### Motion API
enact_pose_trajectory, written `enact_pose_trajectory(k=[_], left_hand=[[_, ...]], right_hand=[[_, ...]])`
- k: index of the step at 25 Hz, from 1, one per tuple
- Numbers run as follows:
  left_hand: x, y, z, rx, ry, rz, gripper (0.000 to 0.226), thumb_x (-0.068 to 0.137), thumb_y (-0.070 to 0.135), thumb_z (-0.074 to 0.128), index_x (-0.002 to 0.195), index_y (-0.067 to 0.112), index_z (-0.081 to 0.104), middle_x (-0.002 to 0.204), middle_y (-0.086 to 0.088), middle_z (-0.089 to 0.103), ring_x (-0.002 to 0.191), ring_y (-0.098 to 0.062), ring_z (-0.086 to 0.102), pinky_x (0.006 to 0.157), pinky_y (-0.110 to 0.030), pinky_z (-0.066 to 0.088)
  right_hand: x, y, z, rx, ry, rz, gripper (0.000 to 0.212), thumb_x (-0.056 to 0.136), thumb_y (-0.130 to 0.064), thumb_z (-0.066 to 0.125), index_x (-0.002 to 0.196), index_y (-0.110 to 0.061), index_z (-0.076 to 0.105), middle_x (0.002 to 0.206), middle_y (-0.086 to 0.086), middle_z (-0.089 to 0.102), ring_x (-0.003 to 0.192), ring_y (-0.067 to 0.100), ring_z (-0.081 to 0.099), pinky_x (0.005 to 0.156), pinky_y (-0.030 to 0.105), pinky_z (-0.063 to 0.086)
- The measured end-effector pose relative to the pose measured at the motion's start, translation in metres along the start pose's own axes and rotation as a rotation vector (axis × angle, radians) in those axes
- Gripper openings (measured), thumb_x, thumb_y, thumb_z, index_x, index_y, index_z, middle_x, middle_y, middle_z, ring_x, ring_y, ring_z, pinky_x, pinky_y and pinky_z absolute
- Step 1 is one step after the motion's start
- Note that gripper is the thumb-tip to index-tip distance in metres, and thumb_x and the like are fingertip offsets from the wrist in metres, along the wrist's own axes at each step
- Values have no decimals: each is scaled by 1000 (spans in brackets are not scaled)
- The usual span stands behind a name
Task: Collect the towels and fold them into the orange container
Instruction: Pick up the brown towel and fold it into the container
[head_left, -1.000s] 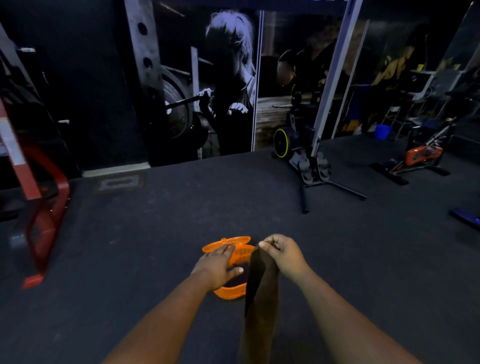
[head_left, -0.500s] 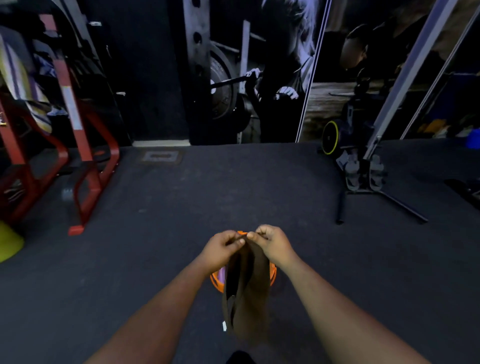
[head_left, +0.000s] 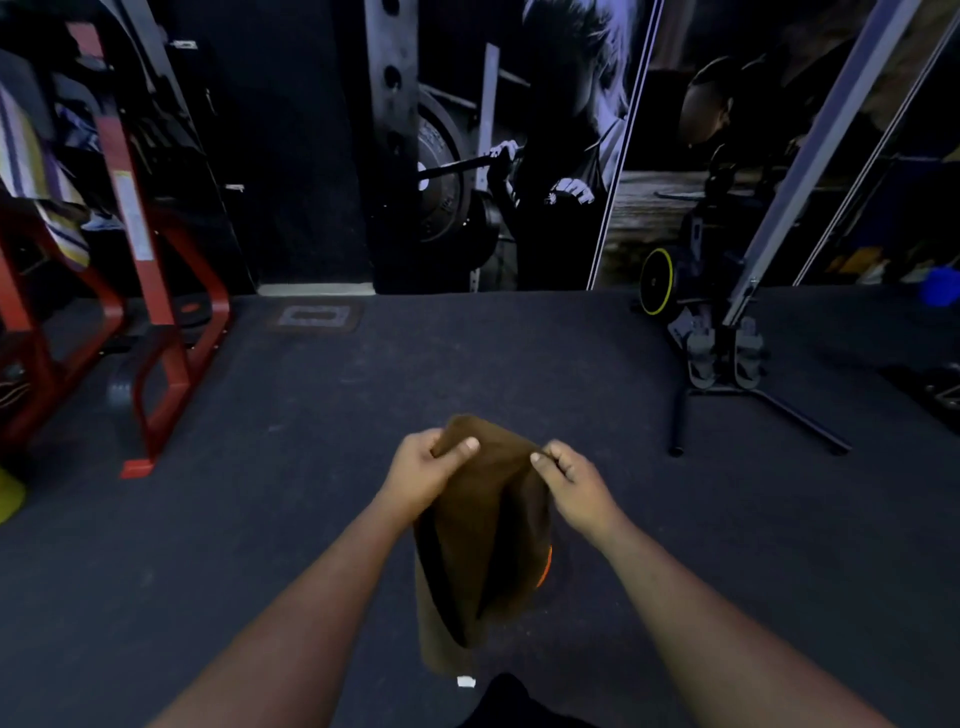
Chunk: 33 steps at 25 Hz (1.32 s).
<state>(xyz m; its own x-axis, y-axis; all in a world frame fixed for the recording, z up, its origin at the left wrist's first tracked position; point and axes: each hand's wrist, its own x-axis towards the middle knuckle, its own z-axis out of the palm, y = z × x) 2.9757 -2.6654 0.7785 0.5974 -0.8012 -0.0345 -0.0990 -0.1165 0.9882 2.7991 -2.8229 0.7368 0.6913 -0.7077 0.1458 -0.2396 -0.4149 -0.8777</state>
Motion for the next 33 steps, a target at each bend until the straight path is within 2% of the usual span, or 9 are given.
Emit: enact_pose_trajectory(k=[5,8,11,15,18,20,23,27,33], left_hand=[[19,18,-2,-139,228,159,14,101,12,62,92,15,72,84,3,69,81,-6,63,76,-22,50],[30,10,-16,-360,451,118,17,103,12,58,96,23,70,91,9,69,84,1,64,83,-21,49],[23,-16,-32,-418,677,71,16,105,25,56,98,31,69,98,10,71,92,-2,66,91,-30,50],[2,-39,-8,-107,344,43,17,98,26,67,114,30,65,109,1,75,102,-9,71,95,-32,55],[5,-40,13,8,-82,19,62,86,15,81,136,34,52,114,-1,75,106,-8,71,97,-28,55],[10,-36,20,267,-227,14,53,85,30,82,132,37,59,109,7,76,103,-5,71,96,-31,56],[16,-30,20,530,-187,27,10,92,29,72,100,25,72,90,1,75,87,-16,71,86,-44,57],[21,-29,-1,319,73,-35,18,94,8,66,107,18,73,98,1,77,96,-18,72,93,-41,57],[16,-27,-14,80,117,-173,18,96,6,65,106,20,70,98,-3,78,100,-25,74,93,-40,58]], right_hand=[[-8,-18,12,-228,-221,-11,52,81,-78,59,90,-27,58,80,-7,67,72,4,64,66,32,50],[-19,22,4,-726,-436,43,47,87,-73,57,85,-26,61,86,-6,67,90,16,66,81,39,50],[-25,54,-21,-482,-257,231,41,93,-56,62,78,-17,64,77,-3,64,80,19,65,80,49,53],[0,19,-22,-213,-127,43,29,97,-39,65,82,-14,67,80,0,68,77,15,66,77,48,52],[15,-19,-8,-173,-264,-167,34,96,-44,61,85,-12,65,80,3,67,79,18,65,75,43,50],[20,-33,-8,-190,-358,-238,28,95,-39,63,83,-14,63,78,4,65,76,19,64,70,38,47],[27,-38,-26,-226,-354,-249,24,90,-40,73,80,-22,61,75,0,66,73,14,63,66,34,47],[28,0,-56,-519,-419,-73,34,88,-55,70,74,-25,60,73,-3,65,66,8,59,66,41,49],[22,20,-74,154,-12,92,22,102,-21,60,87,-7,67,88,0,74,83,5,68,77,37,54]])
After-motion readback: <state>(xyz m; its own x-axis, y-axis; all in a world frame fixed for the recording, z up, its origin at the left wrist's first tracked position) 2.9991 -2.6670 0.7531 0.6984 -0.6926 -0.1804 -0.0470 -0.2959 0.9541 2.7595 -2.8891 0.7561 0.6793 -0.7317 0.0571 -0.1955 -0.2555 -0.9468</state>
